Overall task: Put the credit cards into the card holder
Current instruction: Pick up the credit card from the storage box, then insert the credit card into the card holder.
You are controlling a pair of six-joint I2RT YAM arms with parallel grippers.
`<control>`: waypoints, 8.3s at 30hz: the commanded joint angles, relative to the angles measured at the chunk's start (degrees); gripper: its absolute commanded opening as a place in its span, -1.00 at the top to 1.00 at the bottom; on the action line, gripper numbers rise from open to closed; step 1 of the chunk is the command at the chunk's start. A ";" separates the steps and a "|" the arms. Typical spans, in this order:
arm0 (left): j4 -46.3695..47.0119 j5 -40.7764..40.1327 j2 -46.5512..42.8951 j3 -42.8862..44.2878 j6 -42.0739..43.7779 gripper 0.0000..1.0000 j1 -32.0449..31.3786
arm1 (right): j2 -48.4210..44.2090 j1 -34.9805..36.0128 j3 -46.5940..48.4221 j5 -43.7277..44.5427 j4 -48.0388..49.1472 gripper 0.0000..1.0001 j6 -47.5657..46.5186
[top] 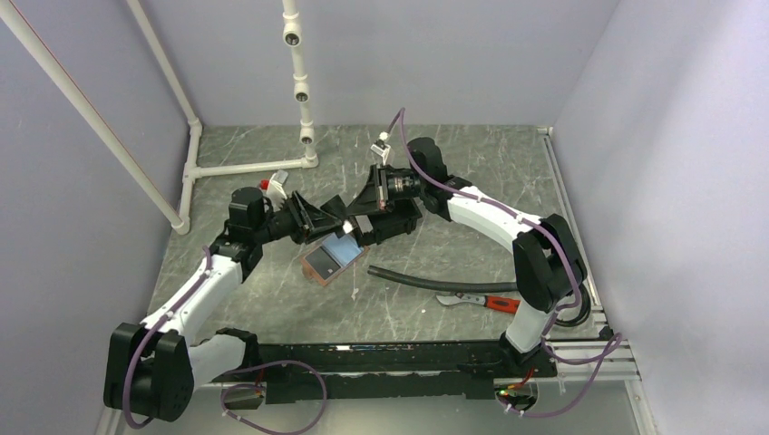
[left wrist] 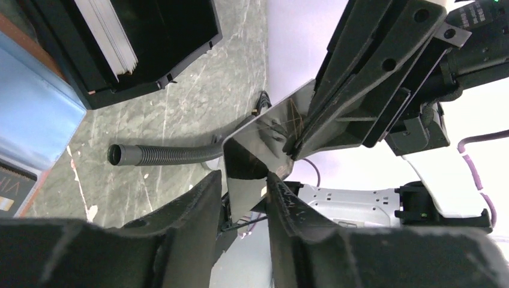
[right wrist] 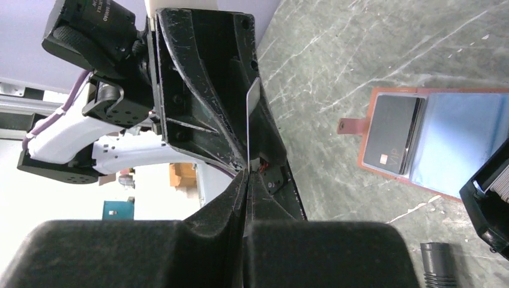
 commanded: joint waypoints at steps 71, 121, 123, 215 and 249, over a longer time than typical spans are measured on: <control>5.97 -8.11 9.29 -16.65 5.93 1.00 3.34 | 16.91 5.12 33.45 44.31 -46.20 -0.48 -37.44; 32.48 0.19 21.64 -20.69 7.91 1.00 7.61 | 31.74 5.73 25.19 24.13 -35.02 0.35 -31.19; 32.41 0.44 22.67 -20.20 8.00 1.00 7.66 | 31.33 5.55 25.47 24.04 -35.60 0.31 -31.41; -22.24 -3.93 -0.93 -10.80 16.88 1.00 8.58 | 15.71 8.42 2.79 35.05 -26.18 0.14 -23.55; -0.73 4.93 7.69 -18.42 15.42 1.00 8.67 | 27.60 15.11 9.82 52.28 -32.39 0.52 -33.55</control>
